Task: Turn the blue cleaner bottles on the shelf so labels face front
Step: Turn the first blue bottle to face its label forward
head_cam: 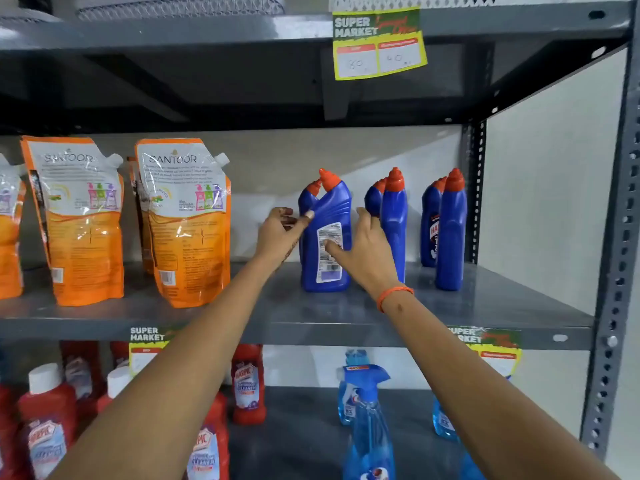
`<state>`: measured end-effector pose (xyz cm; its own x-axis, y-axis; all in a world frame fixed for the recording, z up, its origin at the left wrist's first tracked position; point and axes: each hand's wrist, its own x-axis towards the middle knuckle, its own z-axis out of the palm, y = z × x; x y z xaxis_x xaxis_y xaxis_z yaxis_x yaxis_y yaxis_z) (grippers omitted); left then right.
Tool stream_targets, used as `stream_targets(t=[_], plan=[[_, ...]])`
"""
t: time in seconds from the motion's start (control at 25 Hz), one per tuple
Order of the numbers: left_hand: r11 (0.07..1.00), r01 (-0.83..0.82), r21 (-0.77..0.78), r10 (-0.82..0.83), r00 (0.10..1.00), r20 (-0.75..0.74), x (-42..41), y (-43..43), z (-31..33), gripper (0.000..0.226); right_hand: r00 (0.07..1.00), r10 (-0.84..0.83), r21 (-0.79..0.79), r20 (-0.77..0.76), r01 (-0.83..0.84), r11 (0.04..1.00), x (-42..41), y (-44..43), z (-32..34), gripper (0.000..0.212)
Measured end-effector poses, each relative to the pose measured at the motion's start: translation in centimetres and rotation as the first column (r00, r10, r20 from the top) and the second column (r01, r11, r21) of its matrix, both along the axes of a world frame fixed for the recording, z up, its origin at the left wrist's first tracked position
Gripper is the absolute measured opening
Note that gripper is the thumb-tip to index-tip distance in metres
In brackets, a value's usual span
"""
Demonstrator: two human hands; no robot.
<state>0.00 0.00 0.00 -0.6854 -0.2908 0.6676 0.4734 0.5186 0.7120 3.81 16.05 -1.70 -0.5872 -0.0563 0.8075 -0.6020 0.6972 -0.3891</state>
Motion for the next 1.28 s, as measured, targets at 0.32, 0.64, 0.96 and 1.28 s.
stream_targets(t=[0.32, 0.64, 0.96, 1.28], plan=[[0.846, 0.504, 0.173, -0.524, 0.846, 0.100, -2.6, -2.4, 1.4, 0.012, 0.926, -0.266, 0.146, 0.268, 0.234, 0.961, -1.3, -3.8, -1.0, 0.087], [0.857, 0.482, 0.182, -0.507, 0.851, 0.134, -2.9, -2.1, 2.0, 0.020, 0.887, -0.334, 0.070, 0.319, 0.329, 0.942, -1.5, -5.6, -1.1, 0.105], [0.860, 0.430, 0.274, -0.451, 0.892, 0.015, -2.1, -1.7, 3.1, 0.026, 0.923, -0.263, 0.039, 0.280, 0.263, 0.964, -3.0, -4.9, 0.2, 0.110], [0.583, 0.684, 0.439, -0.773, 0.634, 0.038, -2.1, -4.2, 3.3, 0.024, 0.813, 0.422, -0.156, 0.402, -0.394, 0.906, -4.1, -2.5, 2.4, 0.064]])
